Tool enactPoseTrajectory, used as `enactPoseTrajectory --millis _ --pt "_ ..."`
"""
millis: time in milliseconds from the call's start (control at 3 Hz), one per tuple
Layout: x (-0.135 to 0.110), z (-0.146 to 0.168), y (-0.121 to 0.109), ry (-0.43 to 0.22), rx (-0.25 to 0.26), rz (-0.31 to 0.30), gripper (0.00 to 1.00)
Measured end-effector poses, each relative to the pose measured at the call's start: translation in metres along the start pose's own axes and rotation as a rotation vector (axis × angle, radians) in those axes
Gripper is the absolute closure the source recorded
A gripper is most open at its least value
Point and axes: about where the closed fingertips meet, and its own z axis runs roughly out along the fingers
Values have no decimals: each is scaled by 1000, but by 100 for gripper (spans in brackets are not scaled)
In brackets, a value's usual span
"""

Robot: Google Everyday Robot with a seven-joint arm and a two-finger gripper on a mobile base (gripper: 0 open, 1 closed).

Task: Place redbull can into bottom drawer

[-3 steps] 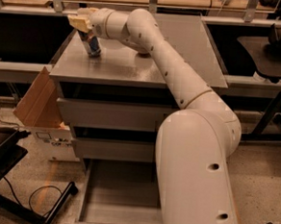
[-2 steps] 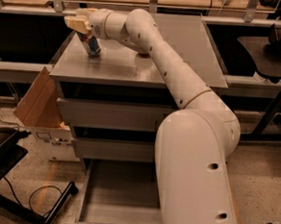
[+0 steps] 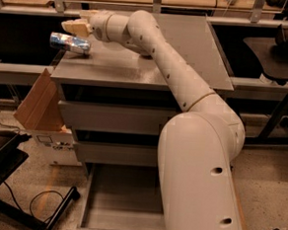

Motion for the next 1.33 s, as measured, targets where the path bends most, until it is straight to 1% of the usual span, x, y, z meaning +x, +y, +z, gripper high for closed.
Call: enactPoseTrajectory --millis 333,667,1333 --pt "0 0 0 0 0 0 100" --pt "1 3 3 0 -5 1 82" --pt "2 8 7 1 -13 3 35"
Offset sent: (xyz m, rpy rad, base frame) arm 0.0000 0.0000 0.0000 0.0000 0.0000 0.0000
